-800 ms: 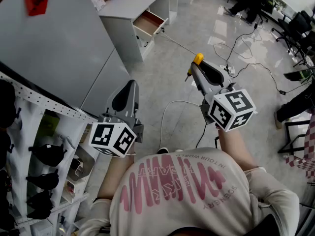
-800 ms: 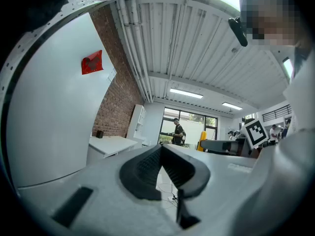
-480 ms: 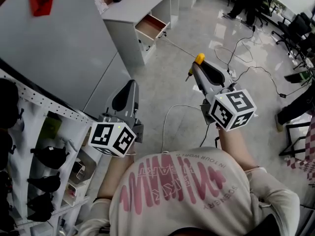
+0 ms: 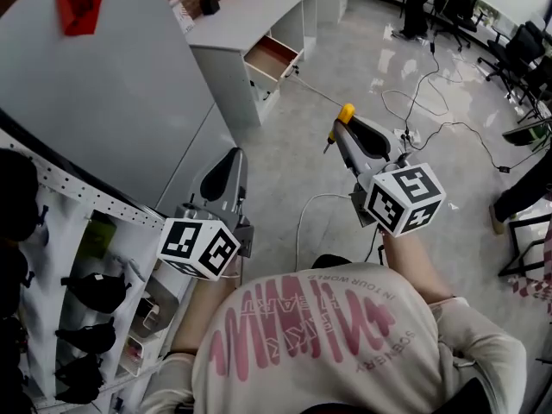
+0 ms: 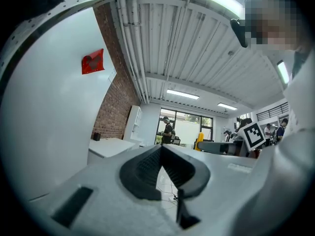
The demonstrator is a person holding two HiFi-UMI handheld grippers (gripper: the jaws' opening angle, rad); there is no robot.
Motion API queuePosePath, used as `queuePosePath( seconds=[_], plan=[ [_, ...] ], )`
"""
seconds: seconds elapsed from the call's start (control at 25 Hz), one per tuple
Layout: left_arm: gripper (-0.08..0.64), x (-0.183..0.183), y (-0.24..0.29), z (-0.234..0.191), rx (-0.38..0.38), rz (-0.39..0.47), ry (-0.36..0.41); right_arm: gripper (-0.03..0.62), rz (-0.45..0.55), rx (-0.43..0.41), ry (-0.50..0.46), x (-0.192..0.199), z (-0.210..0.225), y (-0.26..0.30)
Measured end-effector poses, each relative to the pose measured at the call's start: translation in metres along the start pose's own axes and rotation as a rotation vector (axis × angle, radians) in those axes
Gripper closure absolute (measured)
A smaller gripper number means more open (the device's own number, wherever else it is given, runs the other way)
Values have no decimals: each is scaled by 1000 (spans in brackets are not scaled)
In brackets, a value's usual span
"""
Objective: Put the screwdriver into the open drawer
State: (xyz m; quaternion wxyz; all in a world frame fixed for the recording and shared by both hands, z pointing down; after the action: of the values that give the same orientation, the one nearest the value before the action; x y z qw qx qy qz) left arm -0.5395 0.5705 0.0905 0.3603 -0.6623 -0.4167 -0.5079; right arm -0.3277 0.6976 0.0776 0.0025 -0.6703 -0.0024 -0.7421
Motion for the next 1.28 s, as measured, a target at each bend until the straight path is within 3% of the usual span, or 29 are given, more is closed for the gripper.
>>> queuePosePath(
  seconds=[0.32, 0.56, 0.96, 1.28],
  plan=[
    [560, 26, 40, -22, 43, -93, -3, 508, -36, 11, 39, 18, 31, 35],
    [561, 36, 109, -48, -2, -108, -36, 508, -84, -28, 48, 28, 89, 92],
    [561, 23, 249, -78, -58, -32, -45, 508, -51, -76, 21, -1, 215, 182],
    [560, 27, 326, -89, -46, 5, -18, 508, -32, -74, 3, -6, 281, 219]
  ],
)
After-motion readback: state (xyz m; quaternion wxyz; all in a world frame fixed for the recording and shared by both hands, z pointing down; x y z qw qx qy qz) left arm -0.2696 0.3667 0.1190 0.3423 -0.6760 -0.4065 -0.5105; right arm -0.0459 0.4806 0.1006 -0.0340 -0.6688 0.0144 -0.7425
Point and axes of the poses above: the fingertips, and each gripper's own axes: y forward along the fingers, z to its right, x out of its underside, the point moved 7 cm from there along -y, backward along the fingers, and after that the axes turned 5 degrees about -x, right-handed, at the moved point
